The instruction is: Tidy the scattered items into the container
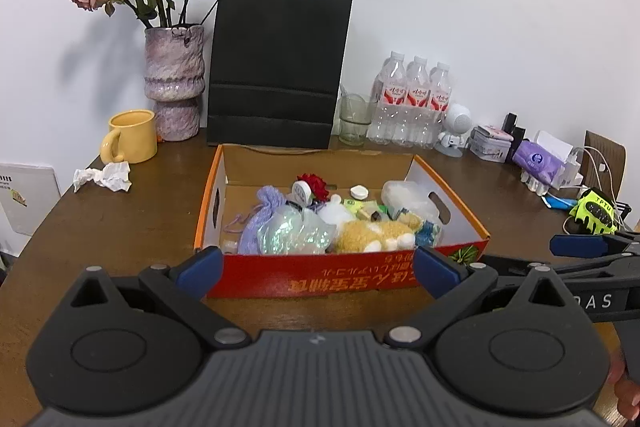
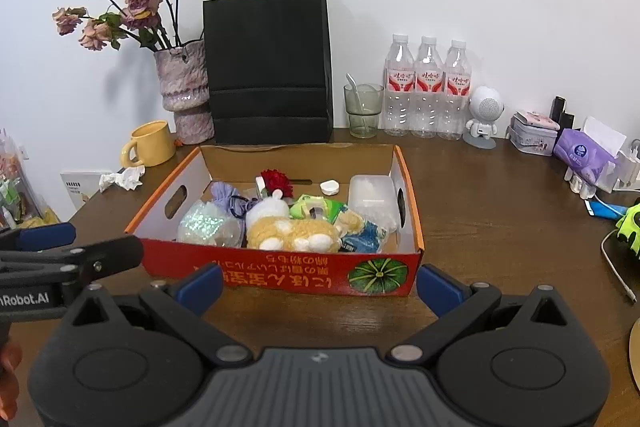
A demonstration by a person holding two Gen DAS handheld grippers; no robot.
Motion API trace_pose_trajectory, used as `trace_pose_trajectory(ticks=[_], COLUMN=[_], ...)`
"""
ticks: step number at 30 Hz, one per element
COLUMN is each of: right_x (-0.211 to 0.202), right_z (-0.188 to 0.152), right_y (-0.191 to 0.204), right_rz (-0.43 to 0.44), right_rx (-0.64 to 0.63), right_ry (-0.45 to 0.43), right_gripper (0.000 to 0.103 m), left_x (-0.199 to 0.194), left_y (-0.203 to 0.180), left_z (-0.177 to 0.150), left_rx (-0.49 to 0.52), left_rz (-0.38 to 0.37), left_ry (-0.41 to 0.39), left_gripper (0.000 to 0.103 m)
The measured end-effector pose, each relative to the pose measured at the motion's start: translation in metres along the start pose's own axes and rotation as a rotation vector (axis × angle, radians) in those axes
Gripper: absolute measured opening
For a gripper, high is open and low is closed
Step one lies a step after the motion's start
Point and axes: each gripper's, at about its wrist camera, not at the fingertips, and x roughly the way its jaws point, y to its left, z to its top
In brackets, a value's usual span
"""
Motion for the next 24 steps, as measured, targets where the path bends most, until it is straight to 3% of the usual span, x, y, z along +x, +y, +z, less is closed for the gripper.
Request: trace_pose_trajectory(ticks=[24], right_x=[-0.0041], right_z=[-0.0093], right_y=[-0.0018], right_rz=[0.019], right_rx=[0.002], right_ry=[0.009], right_gripper=[0.103], left_x=[-0.0002], left_y=[0.0041], left_z=[-0.0067], left_rx=[-0.017], left_rz=[0.008], left_ry=[0.022], left_gripper=[0.103])
